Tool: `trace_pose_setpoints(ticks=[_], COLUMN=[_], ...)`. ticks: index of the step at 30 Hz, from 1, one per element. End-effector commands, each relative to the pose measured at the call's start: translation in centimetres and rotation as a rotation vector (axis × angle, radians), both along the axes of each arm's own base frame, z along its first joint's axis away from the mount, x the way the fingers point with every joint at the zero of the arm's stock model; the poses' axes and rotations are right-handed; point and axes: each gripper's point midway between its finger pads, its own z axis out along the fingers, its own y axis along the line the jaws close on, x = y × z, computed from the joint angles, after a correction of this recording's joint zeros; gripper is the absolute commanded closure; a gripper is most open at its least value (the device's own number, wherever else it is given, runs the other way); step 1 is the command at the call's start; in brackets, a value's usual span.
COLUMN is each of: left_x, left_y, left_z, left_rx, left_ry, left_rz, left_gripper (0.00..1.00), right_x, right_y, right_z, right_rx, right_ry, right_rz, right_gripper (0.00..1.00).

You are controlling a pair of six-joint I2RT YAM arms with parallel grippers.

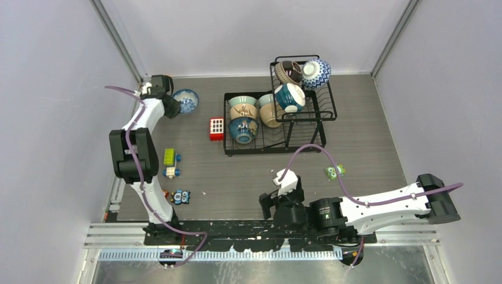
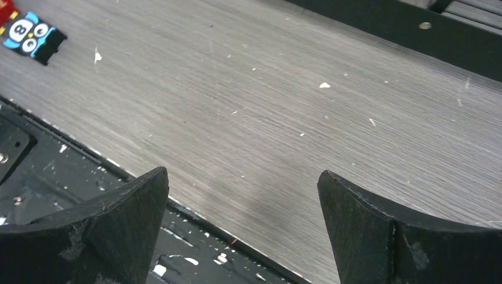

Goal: Unload the bowls from the dish rack
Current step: Place the bowl at the center of the board.

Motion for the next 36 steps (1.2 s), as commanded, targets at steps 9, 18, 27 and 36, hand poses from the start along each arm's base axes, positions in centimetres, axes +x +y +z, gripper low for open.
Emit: trace_pose_setpoints(ticks=[9,18,27,36], left_x=[6.1,7.3,9.1,9.3], left_y=[0.6,1.1,0.8,0.8], left_z=[0.4,-1.8,-2.5,-3.7], left_rx=[-0.022,-0.049,-0.062,-0.048], left_ry=[-0.046,-0.025,-0.013,0.018], left_rz=[0.019,0.052,0.035,0.007], left_gripper=[1.00,1.00,1.00,0.92], right_x=[1.5,2.0,2.1,2.7], right_y=[-2.9,-3.3,-3.9,-5.4], right_z=[2.2,3.0,3.5,5.5], right_rx=[0.174,0.181,0.198,0.187], right_ry=[-0.030,-0.065,-0.064,-0.111], right_rz=[-0.101,-0.119,-0.130,-0.144], right_gripper=[0.00,0.00,0.00,0.00])
